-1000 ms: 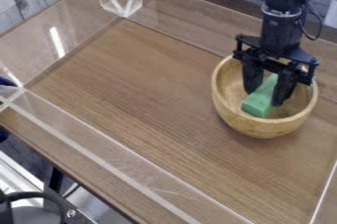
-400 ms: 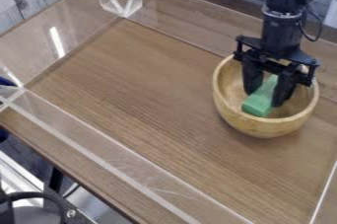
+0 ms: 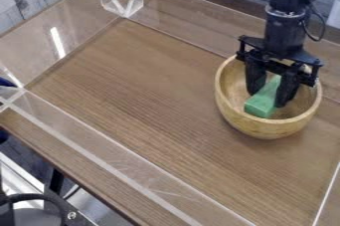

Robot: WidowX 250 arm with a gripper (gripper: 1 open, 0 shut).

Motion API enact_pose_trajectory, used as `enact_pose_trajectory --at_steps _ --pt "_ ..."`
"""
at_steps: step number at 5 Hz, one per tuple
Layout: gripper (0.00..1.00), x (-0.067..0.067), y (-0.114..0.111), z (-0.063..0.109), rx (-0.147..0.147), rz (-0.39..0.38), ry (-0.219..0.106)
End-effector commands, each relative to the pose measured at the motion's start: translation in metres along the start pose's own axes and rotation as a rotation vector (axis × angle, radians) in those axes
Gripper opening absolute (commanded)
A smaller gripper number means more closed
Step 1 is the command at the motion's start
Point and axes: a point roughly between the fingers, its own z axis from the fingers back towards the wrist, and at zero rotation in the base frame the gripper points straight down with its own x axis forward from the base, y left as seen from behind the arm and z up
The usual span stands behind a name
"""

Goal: Put the green block in the brown bowl

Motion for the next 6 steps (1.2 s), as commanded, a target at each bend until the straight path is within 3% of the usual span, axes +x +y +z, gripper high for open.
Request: enact_pose_trajectory --at_steps 1,3,4,6 --pt "0.0 0.01 0.0 0.018 0.001 -0.005 -0.061" --pt "0.0 0.01 0.001 0.018 -0.001 0.0 -0.052" --pt "1.0 0.01 0.001 0.02 -0.001 0.002 -0.048" --pt "1.0 0.006 0.003 0.033 0.0 0.01 -0.066"
